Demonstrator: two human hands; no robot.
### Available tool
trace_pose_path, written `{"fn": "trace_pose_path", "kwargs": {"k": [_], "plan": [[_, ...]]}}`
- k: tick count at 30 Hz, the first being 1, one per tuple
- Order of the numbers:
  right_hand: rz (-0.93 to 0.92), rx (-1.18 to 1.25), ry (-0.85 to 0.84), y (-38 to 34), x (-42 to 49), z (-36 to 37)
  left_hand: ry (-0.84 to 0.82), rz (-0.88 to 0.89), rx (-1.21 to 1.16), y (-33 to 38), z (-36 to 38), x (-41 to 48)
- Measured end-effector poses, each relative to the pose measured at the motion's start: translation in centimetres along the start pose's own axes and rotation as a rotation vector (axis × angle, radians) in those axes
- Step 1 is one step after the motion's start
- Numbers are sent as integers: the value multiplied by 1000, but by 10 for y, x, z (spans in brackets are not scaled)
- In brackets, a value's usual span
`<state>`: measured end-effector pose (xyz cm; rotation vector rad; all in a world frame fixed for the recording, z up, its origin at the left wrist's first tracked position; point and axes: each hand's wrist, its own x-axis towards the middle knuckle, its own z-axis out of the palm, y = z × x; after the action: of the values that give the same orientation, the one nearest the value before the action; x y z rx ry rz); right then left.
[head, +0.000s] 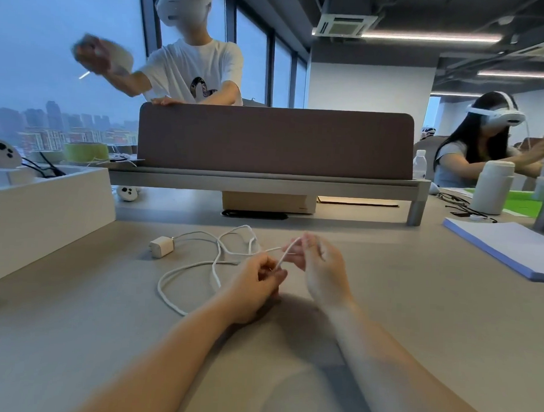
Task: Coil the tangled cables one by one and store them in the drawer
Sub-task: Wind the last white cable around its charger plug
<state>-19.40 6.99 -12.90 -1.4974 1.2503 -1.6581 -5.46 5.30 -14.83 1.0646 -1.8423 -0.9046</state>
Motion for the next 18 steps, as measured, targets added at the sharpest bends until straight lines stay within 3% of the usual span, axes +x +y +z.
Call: {"fn": "trace_pose_path", "kwargs": {"k": [3,5,7,11,13,15,18], "plan": [[129,263,310,-9,5,-17,-66,41,319,-10,-5,0],[80,167,503,-4,11,-33,-13,77,542,-11,-9,0],[10,-111,536,5,15,-41,67,117,550,-8,-9,-1],[-268,-844,311,17,7,-23,31,69,438,-4,-5,-2],[-408,-1002,197,20,2,-7,39,57,427,-4,-5,-2],[-483,-888,58,15,-3,2,81,65,466,-1,-5,-3],[-314,-512,-231,7,-10,7,119,69,705,2,-7,-2]]}}
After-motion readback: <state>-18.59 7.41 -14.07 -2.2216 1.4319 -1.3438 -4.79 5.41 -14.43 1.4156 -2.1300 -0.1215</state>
